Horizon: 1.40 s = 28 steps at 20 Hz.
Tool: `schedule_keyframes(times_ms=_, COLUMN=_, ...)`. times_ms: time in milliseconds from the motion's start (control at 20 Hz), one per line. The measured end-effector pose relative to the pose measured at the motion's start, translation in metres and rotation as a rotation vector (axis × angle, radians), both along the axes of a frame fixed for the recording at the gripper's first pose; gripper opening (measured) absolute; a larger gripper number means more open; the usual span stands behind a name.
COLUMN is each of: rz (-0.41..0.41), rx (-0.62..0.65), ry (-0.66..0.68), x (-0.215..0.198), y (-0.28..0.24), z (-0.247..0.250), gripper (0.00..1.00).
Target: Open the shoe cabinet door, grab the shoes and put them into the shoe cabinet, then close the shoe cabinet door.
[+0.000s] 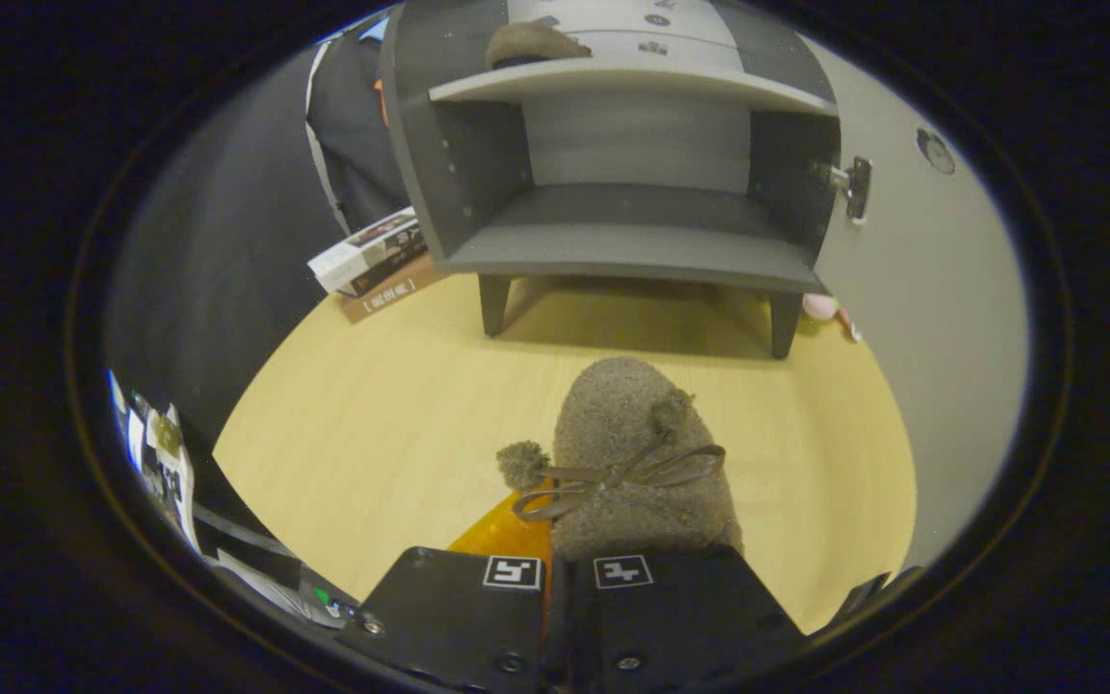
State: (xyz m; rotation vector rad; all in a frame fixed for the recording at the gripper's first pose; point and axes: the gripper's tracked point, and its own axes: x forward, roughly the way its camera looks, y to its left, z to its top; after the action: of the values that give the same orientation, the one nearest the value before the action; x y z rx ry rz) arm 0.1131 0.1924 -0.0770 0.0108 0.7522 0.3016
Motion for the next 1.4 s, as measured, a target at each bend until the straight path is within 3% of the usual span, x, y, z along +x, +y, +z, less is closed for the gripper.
schedule_keyframes(times_ms=300, rz=-0.022, rx=0.015, ry=-0.163, x=0.000, y=-0.009, z=0.105, gripper=0.07)
schedule_keyframes(times_ms=750, rz=-0.071, rx=-0.006, ry=-0.426, x=0.042, y=-0.013, z=0.265, gripper=0.07)
schedule_keyframes(times_ms=1100, rz=-0.081, rx=0.011, ry=-0.519, x=0.105, y=0.004, z=0.339, gripper=0.07)
schedule_keyframes(times_ms=1400, rz=-0.113, rx=0.022, ry=-0.540, x=0.193, y=0.013, z=0.367, gripper=0.07)
